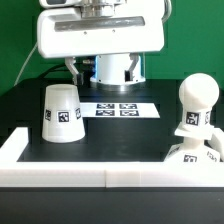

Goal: Assemble lamp

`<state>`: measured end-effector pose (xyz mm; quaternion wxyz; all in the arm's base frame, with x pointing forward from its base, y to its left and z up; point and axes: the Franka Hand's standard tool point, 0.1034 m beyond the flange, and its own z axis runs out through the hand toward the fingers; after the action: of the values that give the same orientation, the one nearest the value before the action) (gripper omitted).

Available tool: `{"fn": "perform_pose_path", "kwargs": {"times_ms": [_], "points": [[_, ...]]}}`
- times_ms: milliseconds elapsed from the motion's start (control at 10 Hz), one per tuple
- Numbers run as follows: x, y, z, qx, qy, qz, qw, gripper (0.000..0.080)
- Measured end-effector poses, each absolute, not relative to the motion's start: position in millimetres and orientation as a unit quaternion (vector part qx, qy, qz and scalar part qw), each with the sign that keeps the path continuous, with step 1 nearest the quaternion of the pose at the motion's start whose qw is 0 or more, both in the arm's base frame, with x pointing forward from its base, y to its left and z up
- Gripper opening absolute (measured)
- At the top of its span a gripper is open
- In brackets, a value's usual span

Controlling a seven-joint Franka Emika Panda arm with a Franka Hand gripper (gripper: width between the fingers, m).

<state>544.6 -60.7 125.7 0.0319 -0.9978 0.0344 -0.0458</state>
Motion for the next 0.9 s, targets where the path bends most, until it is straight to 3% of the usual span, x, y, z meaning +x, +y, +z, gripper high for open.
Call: {"fn": "perform_pose_path", "kwargs": {"times_ms": [400,900], "points": [[508.0,-97.3,121.0,-0.997,0.065,-0.035,0.026,0.0699],[486.5,-101.5,112.7,-0.996,0.087,-0.02,0.027,0.0699]]}}
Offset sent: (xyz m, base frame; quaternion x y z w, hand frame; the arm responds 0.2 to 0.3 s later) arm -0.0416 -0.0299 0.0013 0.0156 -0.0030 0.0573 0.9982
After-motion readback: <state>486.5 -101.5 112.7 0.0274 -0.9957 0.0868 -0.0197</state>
